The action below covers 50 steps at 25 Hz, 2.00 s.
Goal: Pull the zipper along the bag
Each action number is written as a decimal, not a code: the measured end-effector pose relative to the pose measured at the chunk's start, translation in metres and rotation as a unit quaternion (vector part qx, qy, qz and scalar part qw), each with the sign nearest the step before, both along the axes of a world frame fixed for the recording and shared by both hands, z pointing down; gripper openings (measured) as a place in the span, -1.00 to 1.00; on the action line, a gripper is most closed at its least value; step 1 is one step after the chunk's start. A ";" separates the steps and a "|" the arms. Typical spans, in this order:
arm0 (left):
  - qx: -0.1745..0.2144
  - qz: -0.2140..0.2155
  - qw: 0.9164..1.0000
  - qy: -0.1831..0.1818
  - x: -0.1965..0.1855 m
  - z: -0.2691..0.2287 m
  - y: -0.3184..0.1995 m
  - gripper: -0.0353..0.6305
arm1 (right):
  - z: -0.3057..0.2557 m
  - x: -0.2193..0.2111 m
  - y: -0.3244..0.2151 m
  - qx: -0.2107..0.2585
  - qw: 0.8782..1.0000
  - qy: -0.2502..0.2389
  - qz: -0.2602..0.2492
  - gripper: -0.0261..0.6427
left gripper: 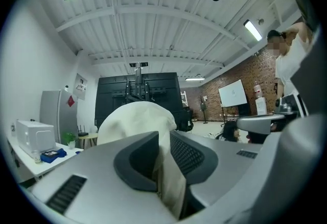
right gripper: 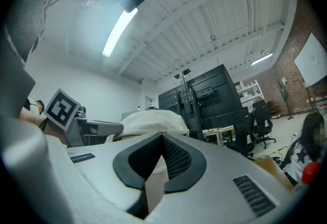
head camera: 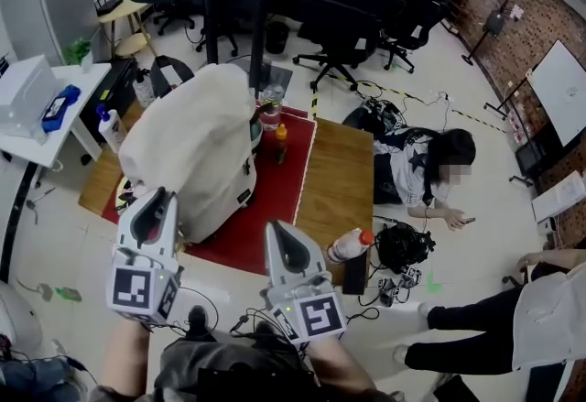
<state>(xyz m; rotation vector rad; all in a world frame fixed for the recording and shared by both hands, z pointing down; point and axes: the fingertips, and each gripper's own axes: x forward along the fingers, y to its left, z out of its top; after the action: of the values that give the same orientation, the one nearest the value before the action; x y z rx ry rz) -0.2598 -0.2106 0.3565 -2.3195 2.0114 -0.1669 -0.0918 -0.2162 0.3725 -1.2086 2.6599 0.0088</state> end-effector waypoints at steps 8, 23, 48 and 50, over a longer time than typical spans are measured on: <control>-0.023 0.047 0.998 -0.027 -0.028 0.003 0.015 -0.25 | -0.001 -0.055 0.005 -0.001 0.999 -0.006 0.034 -0.89; -0.120 0.102 0.987 0.009 -0.044 0.023 -0.009 -0.30 | 0.008 -0.095 0.029 -0.007 0.999 0.016 0.030 -0.89; -0.120 0.262 0.951 0.108 -0.101 -0.012 -0.021 -0.52 | 0.050 -0.293 0.024 -0.093 0.992 0.049 -0.074 -0.59; -0.121 0.273 0.948 0.110 -0.102 -0.011 -0.020 -0.52 | 0.048 -0.301 0.021 -0.086 0.993 0.062 -0.060 -0.56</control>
<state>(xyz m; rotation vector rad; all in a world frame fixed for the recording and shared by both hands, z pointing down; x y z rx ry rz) -0.3619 -0.2305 0.3453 -3.0698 1.3973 -0.1327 -0.3925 -0.1953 0.4200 -1.1280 2.8887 -0.1732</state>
